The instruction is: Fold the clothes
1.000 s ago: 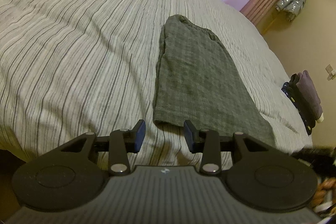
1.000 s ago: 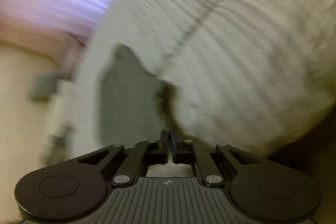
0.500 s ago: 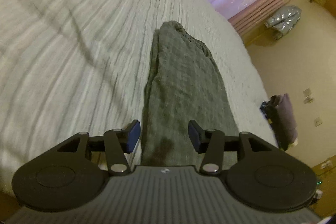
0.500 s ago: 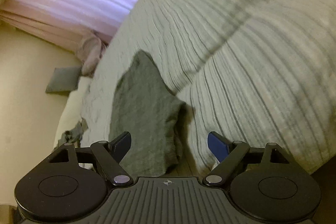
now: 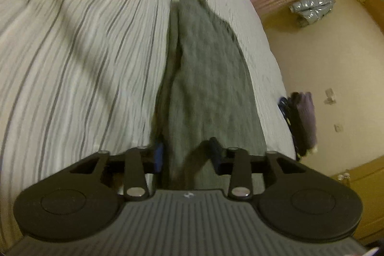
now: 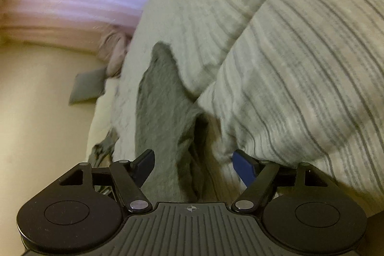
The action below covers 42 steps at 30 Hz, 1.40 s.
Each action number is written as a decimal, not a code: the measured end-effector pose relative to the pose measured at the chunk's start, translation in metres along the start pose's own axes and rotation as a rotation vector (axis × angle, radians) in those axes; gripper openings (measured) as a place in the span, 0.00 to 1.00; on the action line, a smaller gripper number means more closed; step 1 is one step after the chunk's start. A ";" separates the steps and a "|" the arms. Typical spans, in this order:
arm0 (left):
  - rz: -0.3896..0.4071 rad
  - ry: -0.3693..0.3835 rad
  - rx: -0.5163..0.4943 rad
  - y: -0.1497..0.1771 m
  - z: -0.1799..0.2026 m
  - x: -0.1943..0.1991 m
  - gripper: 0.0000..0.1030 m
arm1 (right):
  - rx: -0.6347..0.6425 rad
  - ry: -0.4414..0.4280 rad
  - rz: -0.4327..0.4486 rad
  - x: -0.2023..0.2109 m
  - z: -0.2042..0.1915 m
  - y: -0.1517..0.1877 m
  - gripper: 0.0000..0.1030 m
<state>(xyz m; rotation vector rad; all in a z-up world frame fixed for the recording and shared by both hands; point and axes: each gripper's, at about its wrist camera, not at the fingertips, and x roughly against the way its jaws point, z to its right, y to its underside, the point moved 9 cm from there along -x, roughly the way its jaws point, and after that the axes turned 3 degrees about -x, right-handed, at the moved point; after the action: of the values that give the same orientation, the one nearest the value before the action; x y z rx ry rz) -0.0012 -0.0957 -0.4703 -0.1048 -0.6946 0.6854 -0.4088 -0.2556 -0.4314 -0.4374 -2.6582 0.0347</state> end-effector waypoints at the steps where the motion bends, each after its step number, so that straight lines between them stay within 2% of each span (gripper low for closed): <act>1: -0.006 0.019 0.018 0.006 -0.003 0.002 0.21 | 0.009 -0.013 -0.016 -0.001 0.001 0.002 0.69; 2: -0.007 0.038 0.038 0.011 -0.006 0.003 0.18 | 0.008 -0.015 -0.024 -0.003 0.002 0.002 0.62; 4: 0.000 0.069 0.082 0.017 -0.011 0.005 0.16 | -0.005 -0.025 -0.041 -0.006 0.005 0.000 0.55; 8: -0.002 0.080 0.095 0.017 -0.010 0.000 0.13 | -0.013 -0.053 -0.071 -0.018 0.003 -0.006 0.53; 9: -0.005 0.077 0.089 0.016 -0.009 0.000 0.10 | -0.009 -0.055 -0.080 -0.019 0.003 -0.006 0.44; 10: -0.008 0.077 0.083 0.016 -0.008 0.000 0.05 | -0.014 -0.043 -0.093 -0.020 0.004 -0.004 0.17; 11: -0.004 0.078 0.073 0.017 -0.007 0.002 0.03 | -0.020 -0.030 -0.107 -0.022 0.006 -0.002 0.10; 12: 0.006 0.077 0.059 0.017 -0.005 0.006 0.03 | -0.011 -0.021 -0.103 -0.020 0.006 -0.002 0.07; 16: 0.066 0.097 0.028 0.018 0.007 0.029 0.02 | 0.031 -0.044 -0.052 -0.002 -0.007 -0.002 0.06; 20: 0.085 0.114 0.003 0.030 0.020 0.048 0.02 | 0.104 -0.066 -0.031 0.023 -0.031 0.007 0.05; 25: 0.110 0.153 0.037 0.065 0.028 0.074 0.02 | 0.119 -0.063 -0.033 0.063 -0.030 0.038 0.05; 32: 0.088 0.146 0.125 0.127 0.015 0.099 0.02 | 0.080 -0.032 -0.082 0.102 -0.014 0.089 0.06; 35: 0.096 0.158 0.144 0.128 0.015 0.102 0.02 | 0.062 -0.017 -0.088 0.111 -0.008 0.093 0.06; 37: 0.109 0.173 0.151 0.117 0.022 0.104 0.02 | 0.059 -0.018 -0.082 0.112 -0.013 0.089 0.06; 42: 0.147 0.215 0.165 0.086 0.043 0.108 0.03 | 0.097 -0.060 -0.061 0.106 -0.052 0.060 0.06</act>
<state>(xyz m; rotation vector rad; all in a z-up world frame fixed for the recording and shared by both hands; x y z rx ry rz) -0.0143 0.0316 -0.4034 -0.0766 -0.4245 0.8565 -0.4587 -0.1684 -0.3455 -0.3278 -2.7137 0.1599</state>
